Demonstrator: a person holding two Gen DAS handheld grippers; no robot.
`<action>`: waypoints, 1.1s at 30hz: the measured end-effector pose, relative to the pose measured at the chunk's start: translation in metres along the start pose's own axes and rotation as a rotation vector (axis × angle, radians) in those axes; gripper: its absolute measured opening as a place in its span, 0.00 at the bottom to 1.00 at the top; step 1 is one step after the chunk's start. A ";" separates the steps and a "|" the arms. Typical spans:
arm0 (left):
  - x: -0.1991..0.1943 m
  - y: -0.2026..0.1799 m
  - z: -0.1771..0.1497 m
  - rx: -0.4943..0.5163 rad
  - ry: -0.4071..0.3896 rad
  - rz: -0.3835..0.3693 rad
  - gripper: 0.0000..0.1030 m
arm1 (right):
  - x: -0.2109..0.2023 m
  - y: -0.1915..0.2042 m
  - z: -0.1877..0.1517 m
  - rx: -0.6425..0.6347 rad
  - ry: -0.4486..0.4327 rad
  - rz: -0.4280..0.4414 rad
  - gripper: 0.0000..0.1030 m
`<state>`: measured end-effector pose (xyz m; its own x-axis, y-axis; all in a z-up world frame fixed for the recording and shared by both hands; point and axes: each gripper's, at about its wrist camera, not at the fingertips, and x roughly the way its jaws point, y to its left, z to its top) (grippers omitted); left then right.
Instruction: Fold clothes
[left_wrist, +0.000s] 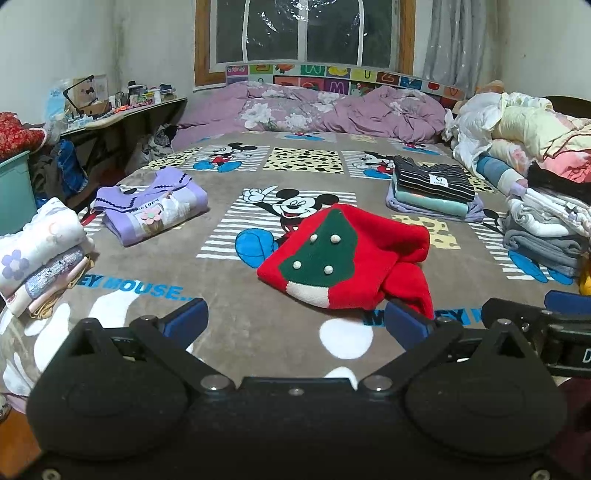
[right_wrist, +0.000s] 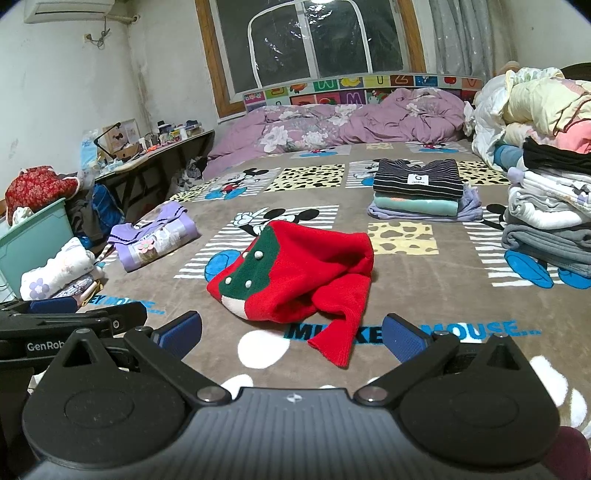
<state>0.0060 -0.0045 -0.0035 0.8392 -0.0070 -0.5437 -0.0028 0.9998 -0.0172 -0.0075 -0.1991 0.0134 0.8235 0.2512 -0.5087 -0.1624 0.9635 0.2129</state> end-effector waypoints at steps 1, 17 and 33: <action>0.001 0.000 0.000 0.000 0.000 -0.001 1.00 | 0.001 -0.001 0.000 0.003 0.002 0.002 1.00; 0.022 -0.004 0.001 0.006 0.018 -0.064 1.00 | 0.017 -0.021 -0.001 0.073 0.002 0.127 1.00; 0.119 0.017 0.028 -0.013 0.082 -0.178 1.00 | 0.097 -0.082 0.017 0.169 -0.059 0.176 1.00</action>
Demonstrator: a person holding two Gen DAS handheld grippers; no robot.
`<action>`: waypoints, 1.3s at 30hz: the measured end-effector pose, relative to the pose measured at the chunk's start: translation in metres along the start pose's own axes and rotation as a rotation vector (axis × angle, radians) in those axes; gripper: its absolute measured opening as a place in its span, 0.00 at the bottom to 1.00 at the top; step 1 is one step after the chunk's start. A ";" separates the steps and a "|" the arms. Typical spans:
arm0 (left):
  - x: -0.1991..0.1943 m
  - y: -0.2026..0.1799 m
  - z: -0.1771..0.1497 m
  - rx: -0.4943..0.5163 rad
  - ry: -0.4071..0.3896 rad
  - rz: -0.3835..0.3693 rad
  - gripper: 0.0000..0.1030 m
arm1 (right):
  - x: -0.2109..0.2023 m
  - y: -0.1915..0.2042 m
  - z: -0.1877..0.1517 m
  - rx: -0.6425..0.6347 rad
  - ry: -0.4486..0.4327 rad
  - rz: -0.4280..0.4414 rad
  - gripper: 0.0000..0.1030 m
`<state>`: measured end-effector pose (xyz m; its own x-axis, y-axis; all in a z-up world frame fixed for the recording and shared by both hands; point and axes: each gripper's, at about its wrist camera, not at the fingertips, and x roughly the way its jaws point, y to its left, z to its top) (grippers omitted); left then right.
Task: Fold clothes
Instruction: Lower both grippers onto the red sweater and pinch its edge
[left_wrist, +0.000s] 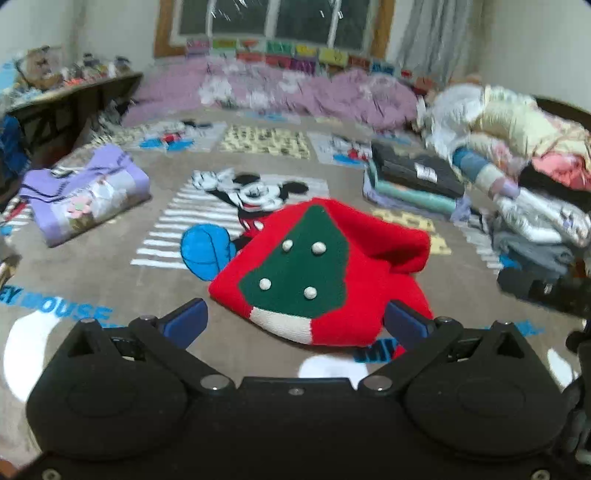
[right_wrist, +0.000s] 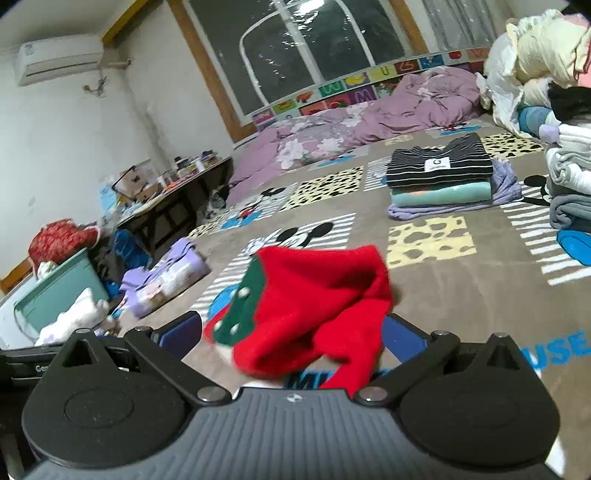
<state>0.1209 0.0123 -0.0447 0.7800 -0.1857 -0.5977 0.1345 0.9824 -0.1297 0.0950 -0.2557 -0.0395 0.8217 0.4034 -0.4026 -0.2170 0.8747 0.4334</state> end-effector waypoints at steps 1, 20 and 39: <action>0.007 0.003 0.006 -0.002 0.015 0.000 1.00 | 0.006 -0.005 0.003 0.011 0.000 0.005 1.00; 0.144 0.022 0.113 0.108 0.155 -0.151 0.80 | 0.138 -0.072 0.044 0.028 0.046 0.068 0.94; 0.285 -0.002 0.160 0.245 0.498 -0.283 0.68 | 0.168 -0.099 0.032 0.030 0.048 0.174 0.78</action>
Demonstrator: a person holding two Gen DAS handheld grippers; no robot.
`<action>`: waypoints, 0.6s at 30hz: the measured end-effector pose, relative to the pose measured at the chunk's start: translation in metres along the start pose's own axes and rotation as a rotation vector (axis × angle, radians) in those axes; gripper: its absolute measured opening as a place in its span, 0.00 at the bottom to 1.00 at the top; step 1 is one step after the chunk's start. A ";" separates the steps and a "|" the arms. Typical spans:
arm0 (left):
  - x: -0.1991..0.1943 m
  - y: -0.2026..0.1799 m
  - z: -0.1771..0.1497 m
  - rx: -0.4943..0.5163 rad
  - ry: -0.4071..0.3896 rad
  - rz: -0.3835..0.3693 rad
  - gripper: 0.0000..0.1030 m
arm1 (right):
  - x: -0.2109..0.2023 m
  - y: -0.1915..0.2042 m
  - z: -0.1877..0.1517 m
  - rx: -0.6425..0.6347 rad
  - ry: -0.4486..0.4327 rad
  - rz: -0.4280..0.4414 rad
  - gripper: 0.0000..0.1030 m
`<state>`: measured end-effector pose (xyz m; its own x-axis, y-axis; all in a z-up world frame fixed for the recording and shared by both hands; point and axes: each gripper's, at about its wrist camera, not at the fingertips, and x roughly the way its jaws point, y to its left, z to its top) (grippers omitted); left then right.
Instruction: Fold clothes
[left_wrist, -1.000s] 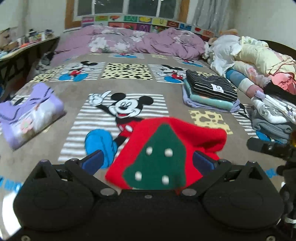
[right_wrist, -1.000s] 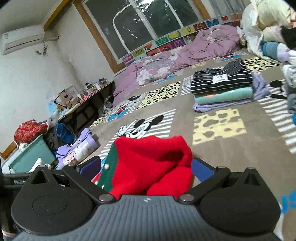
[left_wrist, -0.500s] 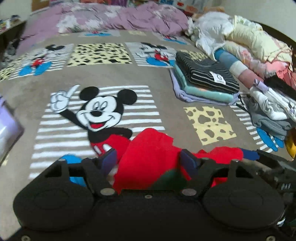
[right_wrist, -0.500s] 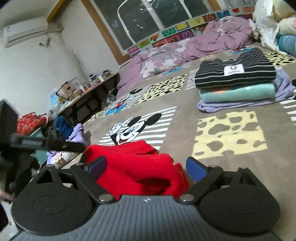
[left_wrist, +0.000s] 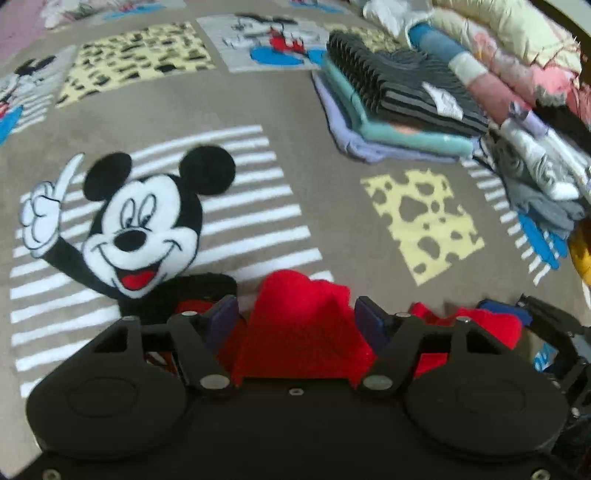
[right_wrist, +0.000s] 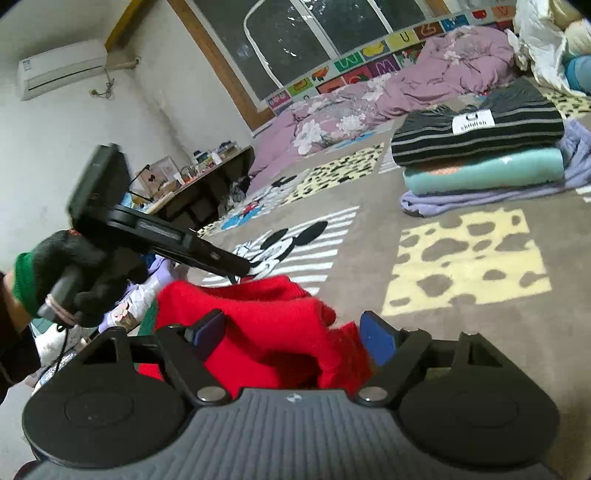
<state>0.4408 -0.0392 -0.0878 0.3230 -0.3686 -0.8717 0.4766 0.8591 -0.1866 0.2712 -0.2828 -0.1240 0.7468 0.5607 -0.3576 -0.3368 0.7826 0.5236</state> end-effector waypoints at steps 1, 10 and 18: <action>0.004 0.001 0.000 0.001 0.012 -0.003 0.68 | 0.000 0.000 0.000 0.000 -0.001 0.005 0.78; 0.016 -0.004 -0.008 0.040 0.025 -0.001 0.24 | 0.010 -0.007 -0.005 0.044 0.014 0.031 0.54; -0.043 -0.014 -0.028 0.016 -0.176 -0.005 0.09 | -0.003 -0.002 -0.002 0.013 -0.012 0.038 0.33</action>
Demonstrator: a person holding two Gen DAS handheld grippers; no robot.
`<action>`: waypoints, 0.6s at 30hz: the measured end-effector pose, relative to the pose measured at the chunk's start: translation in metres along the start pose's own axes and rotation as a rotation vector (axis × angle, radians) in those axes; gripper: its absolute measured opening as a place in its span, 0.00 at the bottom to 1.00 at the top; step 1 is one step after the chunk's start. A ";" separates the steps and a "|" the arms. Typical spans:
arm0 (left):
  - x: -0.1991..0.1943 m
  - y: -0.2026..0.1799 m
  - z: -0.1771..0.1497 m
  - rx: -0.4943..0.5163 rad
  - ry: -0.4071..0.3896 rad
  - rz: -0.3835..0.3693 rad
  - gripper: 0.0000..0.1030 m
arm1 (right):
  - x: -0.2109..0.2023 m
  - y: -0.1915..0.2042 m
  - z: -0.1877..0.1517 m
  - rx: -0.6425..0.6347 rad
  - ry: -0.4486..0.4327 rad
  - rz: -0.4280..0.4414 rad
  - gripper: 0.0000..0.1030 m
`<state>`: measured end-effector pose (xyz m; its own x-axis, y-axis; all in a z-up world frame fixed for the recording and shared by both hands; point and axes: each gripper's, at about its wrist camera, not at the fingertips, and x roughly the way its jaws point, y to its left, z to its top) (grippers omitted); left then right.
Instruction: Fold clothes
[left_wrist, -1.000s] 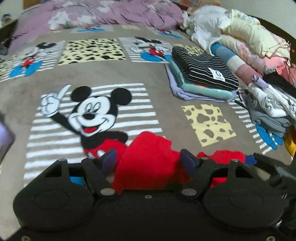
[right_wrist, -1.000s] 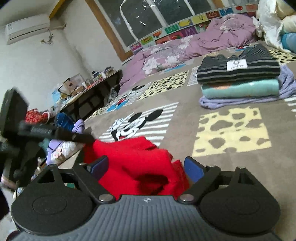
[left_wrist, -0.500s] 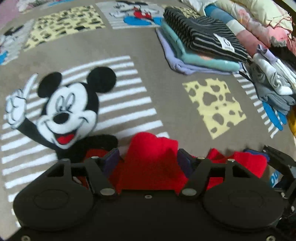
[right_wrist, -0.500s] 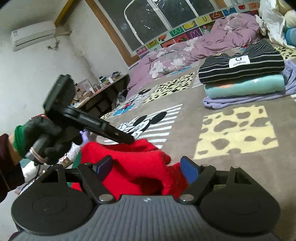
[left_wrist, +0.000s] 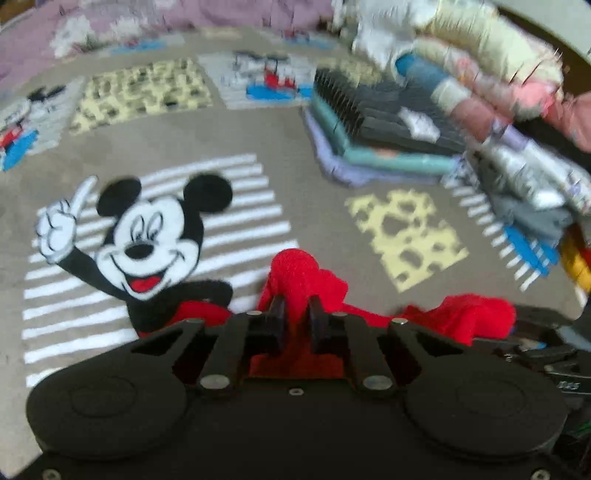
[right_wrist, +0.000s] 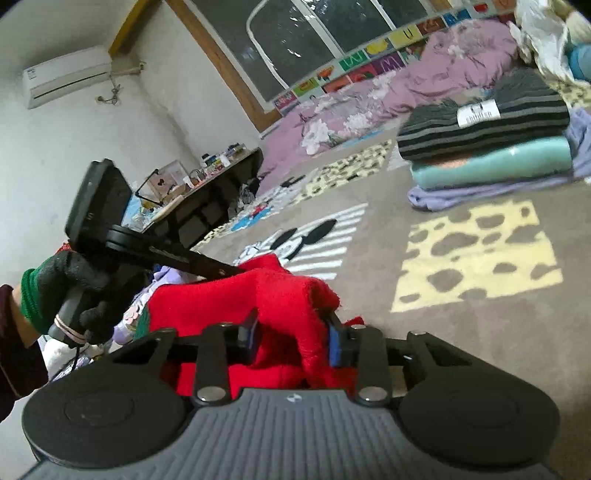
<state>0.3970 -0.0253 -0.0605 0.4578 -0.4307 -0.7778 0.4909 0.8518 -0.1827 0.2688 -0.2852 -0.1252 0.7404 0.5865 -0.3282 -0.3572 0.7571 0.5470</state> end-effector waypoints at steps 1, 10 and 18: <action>-0.010 -0.003 -0.001 0.002 -0.026 0.001 0.09 | -0.003 0.003 0.001 -0.008 -0.007 0.004 0.33; -0.111 -0.033 -0.010 0.034 -0.228 -0.011 0.08 | -0.041 0.035 0.014 -0.038 -0.107 0.029 0.30; -0.181 -0.041 -0.024 0.010 -0.393 0.006 0.08 | -0.067 0.067 0.047 -0.055 -0.162 0.031 0.28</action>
<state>0.2763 0.0252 0.0736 0.7082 -0.5091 -0.4891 0.4940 0.8523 -0.1717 0.2221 -0.2873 -0.0304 0.8087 0.5595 -0.1813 -0.4089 0.7564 0.5106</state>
